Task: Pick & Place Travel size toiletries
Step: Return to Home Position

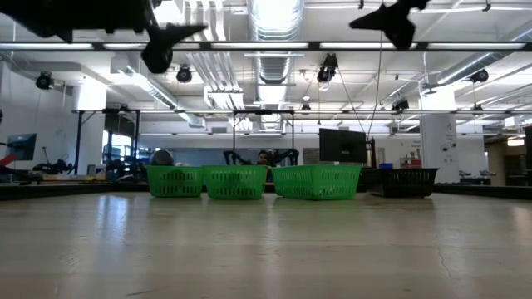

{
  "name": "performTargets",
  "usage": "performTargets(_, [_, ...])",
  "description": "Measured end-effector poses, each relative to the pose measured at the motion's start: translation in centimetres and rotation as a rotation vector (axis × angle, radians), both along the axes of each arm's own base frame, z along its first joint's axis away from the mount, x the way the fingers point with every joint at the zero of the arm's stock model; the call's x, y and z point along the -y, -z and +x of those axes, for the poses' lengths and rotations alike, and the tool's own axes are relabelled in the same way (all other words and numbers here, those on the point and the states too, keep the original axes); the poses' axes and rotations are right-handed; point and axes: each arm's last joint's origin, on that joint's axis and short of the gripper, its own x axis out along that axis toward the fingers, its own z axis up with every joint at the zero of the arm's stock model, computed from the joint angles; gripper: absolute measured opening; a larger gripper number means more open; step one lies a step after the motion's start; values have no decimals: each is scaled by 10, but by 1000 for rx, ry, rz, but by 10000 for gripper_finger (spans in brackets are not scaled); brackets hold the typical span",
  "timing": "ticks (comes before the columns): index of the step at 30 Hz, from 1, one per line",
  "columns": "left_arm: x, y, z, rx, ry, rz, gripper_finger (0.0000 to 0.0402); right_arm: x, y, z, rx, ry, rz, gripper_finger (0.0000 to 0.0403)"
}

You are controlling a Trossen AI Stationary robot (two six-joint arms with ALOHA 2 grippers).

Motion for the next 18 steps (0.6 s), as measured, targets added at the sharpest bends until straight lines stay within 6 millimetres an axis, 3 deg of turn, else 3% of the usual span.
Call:
performTargets(4, [-32,8,2,-46,-71,43,252,25,9,16,15,54,18,223])
performTargets(8, [-75,-15,-10,7,29,141,252,47,21,33,-16,38,23,217])
performTargets(10, [-98,-27,-22,5,31,195,252,61,20,39,-15,76,0,214])
performTargets(13, [-130,-40,-47,-26,-113,220,252,84,21,39,-42,155,-31,210])
performTargets(18, [-156,-42,-88,-73,-182,272,252,113,6,31,-16,248,-111,204])
